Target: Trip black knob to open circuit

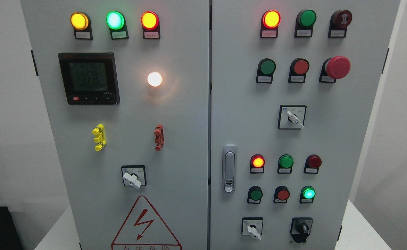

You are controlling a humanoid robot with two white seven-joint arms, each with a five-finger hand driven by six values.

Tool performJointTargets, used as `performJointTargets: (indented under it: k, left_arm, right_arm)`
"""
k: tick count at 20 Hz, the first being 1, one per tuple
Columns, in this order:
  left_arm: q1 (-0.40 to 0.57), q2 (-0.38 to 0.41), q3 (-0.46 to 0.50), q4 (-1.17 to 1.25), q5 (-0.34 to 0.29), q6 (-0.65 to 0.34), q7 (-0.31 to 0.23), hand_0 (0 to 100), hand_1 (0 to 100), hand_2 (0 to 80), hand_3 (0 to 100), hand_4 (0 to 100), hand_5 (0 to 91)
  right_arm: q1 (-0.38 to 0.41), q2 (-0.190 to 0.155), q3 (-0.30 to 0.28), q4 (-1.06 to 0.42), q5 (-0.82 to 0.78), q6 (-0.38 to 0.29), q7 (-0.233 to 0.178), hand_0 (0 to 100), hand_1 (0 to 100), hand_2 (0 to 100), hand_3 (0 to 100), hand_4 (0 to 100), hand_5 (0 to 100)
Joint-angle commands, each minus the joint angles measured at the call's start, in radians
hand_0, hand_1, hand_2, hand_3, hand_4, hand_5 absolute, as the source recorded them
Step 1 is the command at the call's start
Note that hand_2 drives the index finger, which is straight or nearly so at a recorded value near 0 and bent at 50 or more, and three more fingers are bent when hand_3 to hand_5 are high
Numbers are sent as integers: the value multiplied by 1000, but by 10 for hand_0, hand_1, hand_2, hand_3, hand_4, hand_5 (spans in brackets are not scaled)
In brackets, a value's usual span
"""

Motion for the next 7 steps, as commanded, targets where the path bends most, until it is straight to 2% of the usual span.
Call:
performJointTargets:
  k: [1,7]
  left_arm:
    - [0,0,0,0,-23,1,0,120,389,0,0,0,0]
    - [0,0,0,0,-23,-1,0,120,389,0,0,0,0]
  right_arm:
    - [5,3,-20,-9,0,0,0,0,0,0,0,0,0]
    - [3,2,-18,-7,0,2,0,0,0,0,0,0,0]
